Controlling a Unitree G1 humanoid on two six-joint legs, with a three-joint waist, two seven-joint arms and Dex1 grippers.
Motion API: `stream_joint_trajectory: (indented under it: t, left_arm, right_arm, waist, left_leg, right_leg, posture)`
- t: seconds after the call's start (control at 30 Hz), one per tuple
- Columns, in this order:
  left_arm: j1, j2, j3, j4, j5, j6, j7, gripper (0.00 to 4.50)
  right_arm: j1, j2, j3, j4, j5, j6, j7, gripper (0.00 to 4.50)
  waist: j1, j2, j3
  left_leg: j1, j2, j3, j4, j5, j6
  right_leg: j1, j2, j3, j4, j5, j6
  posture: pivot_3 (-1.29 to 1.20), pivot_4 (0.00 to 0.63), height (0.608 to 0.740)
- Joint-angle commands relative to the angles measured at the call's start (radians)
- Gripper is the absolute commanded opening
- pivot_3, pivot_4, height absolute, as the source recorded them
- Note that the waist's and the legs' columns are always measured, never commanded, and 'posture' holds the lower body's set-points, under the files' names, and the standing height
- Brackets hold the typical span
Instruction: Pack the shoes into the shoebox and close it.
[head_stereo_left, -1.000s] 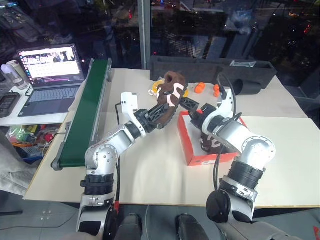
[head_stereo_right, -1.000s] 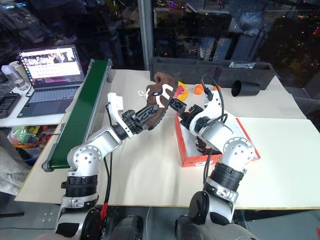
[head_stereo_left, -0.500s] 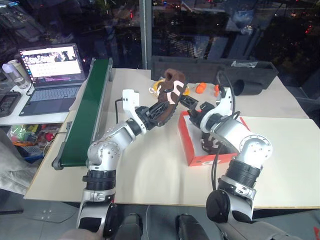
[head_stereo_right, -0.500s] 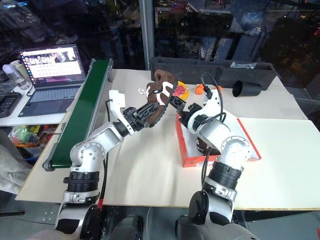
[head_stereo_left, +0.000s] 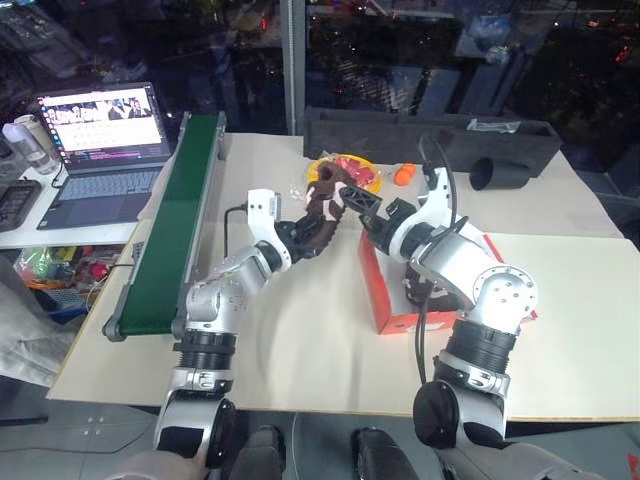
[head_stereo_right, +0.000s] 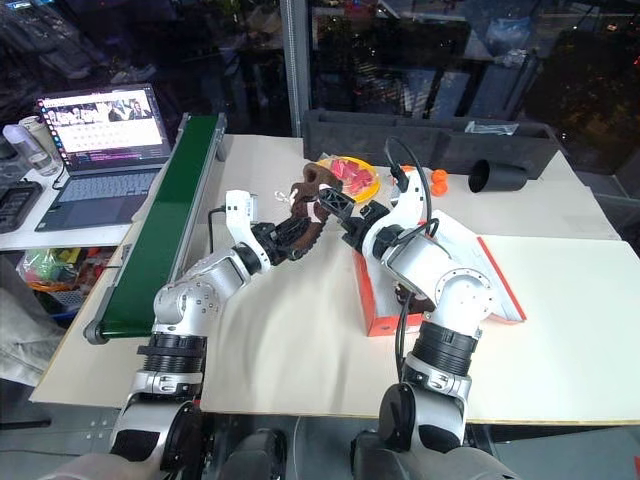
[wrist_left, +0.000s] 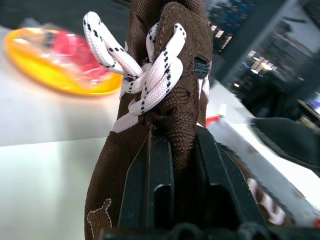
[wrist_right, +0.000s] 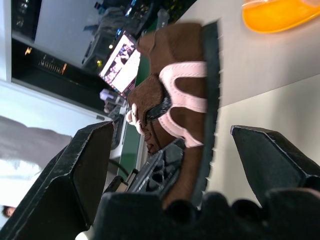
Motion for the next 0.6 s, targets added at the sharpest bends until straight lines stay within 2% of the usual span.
stream_joint_trajectory:
  t: [0.03, 0.2, 0.37, 0.47, 0.57, 0.6]
  left_arm:
    - [0.007, -0.019, -0.056, -0.114, -0.028, 0.014, -0.06, 0.06]
    - [0.025, -0.048, -0.074, -0.183, -0.065, 0.047, -0.077, 0.06]
    - [0.024, -0.049, -0.065, -0.175, -0.051, 0.051, -0.071, 0.06]
    - [0.016, -0.048, -0.052, -0.166, -0.049, 0.044, -0.067, 0.06]
    - [0.009, -0.045, -0.04, -0.161, -0.048, 0.041, -0.067, 0.06]
    - [0.007, -0.044, -0.037, -0.159, -0.049, 0.041, -0.067, 0.06]
  right_arm:
    - [0.003, -0.017, 0.008, -0.013, 0.034, -0.038, 0.0, 4.5]
    - [0.015, -0.033, 0.02, 0.007, 0.034, -0.061, 0.006, 4.5]
    - [0.026, -0.033, 0.019, 0.01, 0.049, -0.087, 0.0, 4.5]
    - [0.033, -0.039, 0.028, 0.009, 0.058, -0.095, 0.002, 3.75]
    - [0.047, -0.055, 0.045, 0.011, 0.047, -0.089, 0.001, 2.75]
    - [0.051, -0.06, 0.05, 0.013, 0.043, -0.091, 0.003, 2.75]
  waist:
    - [-0.002, 0.0, 0.0]
    - [-0.008, 0.0, 0.0]
    - [-0.006, 0.0, 0.0]
    - [-0.005, 0.0, 0.0]
    - [-0.005, 0.0, 0.0]
    - [-0.005, 0.0, 0.0]
  left_leg:
    - [0.0, 0.0, 0.0, 0.0, 0.0, 0.0]
    - [0.001, 0.001, 0.0, -0.001, 0.0, 0.0]
    - [0.001, 0.0, 0.0, -0.001, 0.0, 0.0]
    - [0.001, 0.001, 0.0, -0.001, 0.0, 0.0]
    - [0.0, 0.0, 0.0, -0.001, 0.0, 0.0]
    - [0.0, 0.0, 0.0, -0.001, 0.0, 0.0]
  right_leg:
    - [0.0, 0.0, 0.0, -0.003, 0.0, 0.0]
    - [0.0, 0.001, 0.0, -0.003, 0.0, 0.0]
    - [0.001, 0.0, 0.0, -0.004, 0.0, 0.0]
    - [0.001, 0.0, -0.001, -0.004, 0.0, 0.0]
    - [0.001, 0.0, -0.001, -0.004, 0.0, 0.0]
    - [0.001, 0.0, -0.001, -0.004, 0.0, 0.0]
  posture:
    - [0.0, 0.15, 0.699]
    - [0.0, 0.15, 0.699]
    - [0.0, 0.15, 0.699]
    - [0.0, 0.15, 0.699]
    - [0.0, 0.15, 0.699]
    - [0.0, 0.15, 0.699]
